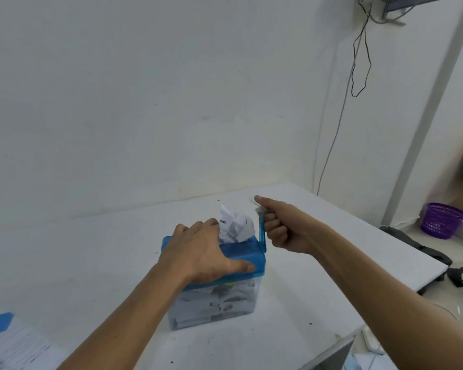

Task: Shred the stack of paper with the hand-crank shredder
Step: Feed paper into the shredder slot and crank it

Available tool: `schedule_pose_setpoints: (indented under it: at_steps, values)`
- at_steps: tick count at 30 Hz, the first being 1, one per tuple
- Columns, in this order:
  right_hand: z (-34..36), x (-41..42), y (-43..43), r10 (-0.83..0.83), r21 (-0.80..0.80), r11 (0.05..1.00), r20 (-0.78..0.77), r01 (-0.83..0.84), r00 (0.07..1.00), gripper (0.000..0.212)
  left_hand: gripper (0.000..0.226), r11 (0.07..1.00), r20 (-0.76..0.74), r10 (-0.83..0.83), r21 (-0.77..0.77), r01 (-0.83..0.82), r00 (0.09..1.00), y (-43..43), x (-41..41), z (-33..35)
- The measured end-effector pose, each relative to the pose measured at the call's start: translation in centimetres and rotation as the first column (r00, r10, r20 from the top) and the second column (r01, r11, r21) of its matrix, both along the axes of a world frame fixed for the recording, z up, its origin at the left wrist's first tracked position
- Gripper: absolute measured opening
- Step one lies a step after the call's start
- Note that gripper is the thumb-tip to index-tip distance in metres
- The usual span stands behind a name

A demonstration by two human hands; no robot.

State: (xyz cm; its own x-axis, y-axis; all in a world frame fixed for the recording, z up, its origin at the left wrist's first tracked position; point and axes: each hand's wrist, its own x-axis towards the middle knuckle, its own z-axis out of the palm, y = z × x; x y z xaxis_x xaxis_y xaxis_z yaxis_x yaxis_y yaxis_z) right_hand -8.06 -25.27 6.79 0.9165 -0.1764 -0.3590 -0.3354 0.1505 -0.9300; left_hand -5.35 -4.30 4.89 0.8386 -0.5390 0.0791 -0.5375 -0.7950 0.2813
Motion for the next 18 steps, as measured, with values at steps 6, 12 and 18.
schedule_pose_setpoints:
  at_steps: [6,12,18]
  values:
    - [-6.9,4.6,0.1,-0.051,-0.328,0.945,-0.099,0.016,0.994,0.027,0.075,0.999,0.038,-0.046,-0.001,0.046,0.998,0.0,0.5,-0.5]
    - [-3.3,2.8,1.5,-0.025,-0.734,0.553,0.458,0.394,0.889,0.013,0.068,0.998,0.027,-0.049,-0.028,0.050,0.998,-0.1,0.6,-0.4]
    - [-2.8,-1.1,3.5,0.291,-0.625,0.775,0.487,0.096,0.823,0.044,0.057,0.863,-0.111,-0.065,-0.506,-0.001,0.992,1.0,1.9,-0.7]
